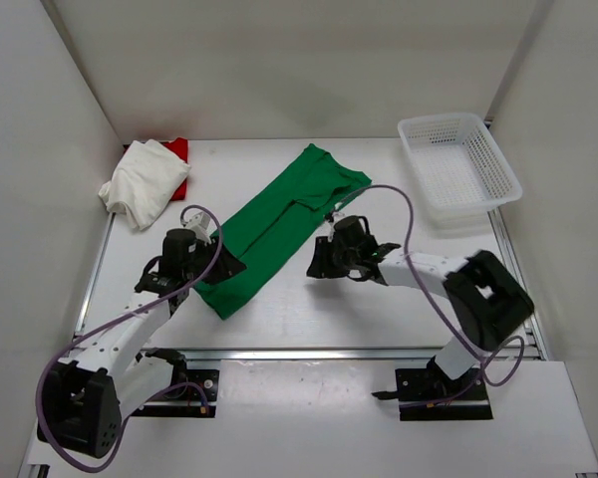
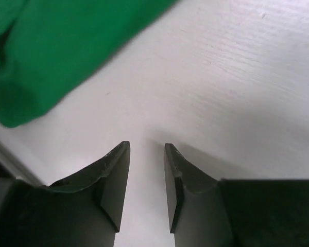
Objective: Fold and stack the t-shirts
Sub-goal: Rotate the tshirt 90 degrees
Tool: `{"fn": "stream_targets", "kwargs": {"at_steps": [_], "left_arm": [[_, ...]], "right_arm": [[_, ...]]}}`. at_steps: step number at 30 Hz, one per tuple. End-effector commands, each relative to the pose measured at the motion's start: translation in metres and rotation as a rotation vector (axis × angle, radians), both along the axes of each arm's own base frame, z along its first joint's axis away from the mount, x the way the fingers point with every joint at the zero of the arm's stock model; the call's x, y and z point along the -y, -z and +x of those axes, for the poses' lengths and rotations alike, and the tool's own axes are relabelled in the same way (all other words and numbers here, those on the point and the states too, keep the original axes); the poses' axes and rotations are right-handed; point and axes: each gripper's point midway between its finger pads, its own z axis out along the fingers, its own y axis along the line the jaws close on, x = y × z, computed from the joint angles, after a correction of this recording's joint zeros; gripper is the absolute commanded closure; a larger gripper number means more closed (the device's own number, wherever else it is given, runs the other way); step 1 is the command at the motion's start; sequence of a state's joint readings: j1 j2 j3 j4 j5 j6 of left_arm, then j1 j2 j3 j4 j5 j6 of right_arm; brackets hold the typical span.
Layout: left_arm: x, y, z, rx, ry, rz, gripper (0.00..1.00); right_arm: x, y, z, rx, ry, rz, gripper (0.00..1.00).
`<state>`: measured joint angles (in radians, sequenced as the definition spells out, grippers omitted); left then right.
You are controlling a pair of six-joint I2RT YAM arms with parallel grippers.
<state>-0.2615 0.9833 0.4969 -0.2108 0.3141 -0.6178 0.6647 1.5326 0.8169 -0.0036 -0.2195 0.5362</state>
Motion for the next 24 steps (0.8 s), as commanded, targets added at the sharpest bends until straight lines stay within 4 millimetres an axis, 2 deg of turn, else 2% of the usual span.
{"fn": "stream_targets", "kwargs": {"at_steps": [1, 2, 3, 4, 9, 10, 11, 12, 15, 17, 19, 21, 22, 23, 24], "left_arm": [[-0.005, -0.039, 0.02, 0.111, -0.023, 0.0, 0.63], [-0.003, -0.04, 0.021, 0.103, -0.018, -0.004, 0.62], [-0.003, -0.037, 0.022, 0.093, -0.022, -0.001, 0.63], [-0.002, -0.035, 0.022, 0.083, -0.018, -0.011, 0.62], [0.002, -0.015, 0.012, 0.038, 0.004, 0.001, 0.62], [0.002, -0.016, 0.014, 0.044, 0.001, 0.004, 0.62], [0.004, -0.018, 0.014, 0.05, 0.011, -0.001, 0.62], [0.004, -0.017, 0.015, 0.048, 0.009, -0.002, 0.62], [0.005, -0.013, 0.015, 0.034, 0.019, 0.012, 0.63], [0.007, -0.006, 0.012, 0.017, 0.025, 0.026, 0.62], [0.016, 0.0, 0.006, 0.004, 0.054, 0.033, 0.62], [0.023, 0.006, 0.0, -0.012, 0.076, 0.033, 0.61], [0.031, 0.011, -0.007, -0.027, 0.107, 0.028, 0.62], [0.035, 0.017, -0.013, -0.039, 0.125, 0.034, 0.6], [0.037, 0.024, -0.019, -0.06, 0.135, 0.038, 0.58]], "right_arm": [[-0.046, -0.008, 0.025, 0.028, 0.039, 0.199, 0.68], [-0.046, 0.008, 0.027, -0.005, 0.066, 0.186, 0.67], [-0.049, 0.005, 0.037, 0.01, 0.094, 0.211, 0.64], [-0.049, 0.019, 0.042, -0.015, 0.113, 0.197, 0.63], [-0.061, 0.04, 0.062, -0.084, 0.175, 0.229, 0.59], [-0.063, 0.048, 0.064, -0.1, 0.191, 0.217, 0.62], [-0.062, 0.062, 0.058, -0.142, 0.183, 0.202, 0.64], [-0.066, 0.063, 0.06, -0.151, 0.185, 0.21, 0.73], [-0.054, 0.065, 0.063, -0.177, 0.21, 0.217, 0.94], [-0.022, 0.059, 0.07, -0.153, 0.237, 0.201, 1.0], [0.009, 0.056, 0.069, -0.158, 0.252, 0.173, 1.0], [0.048, 0.055, 0.074, -0.159, 0.245, 0.14, 1.0], [0.066, 0.058, 0.074, -0.18, 0.227, 0.115, 0.96], [0.074, 0.059, 0.075, -0.211, 0.23, 0.098, 0.92], [0.086, 0.058, 0.081, -0.21, 0.215, 0.099, 0.84]]}}
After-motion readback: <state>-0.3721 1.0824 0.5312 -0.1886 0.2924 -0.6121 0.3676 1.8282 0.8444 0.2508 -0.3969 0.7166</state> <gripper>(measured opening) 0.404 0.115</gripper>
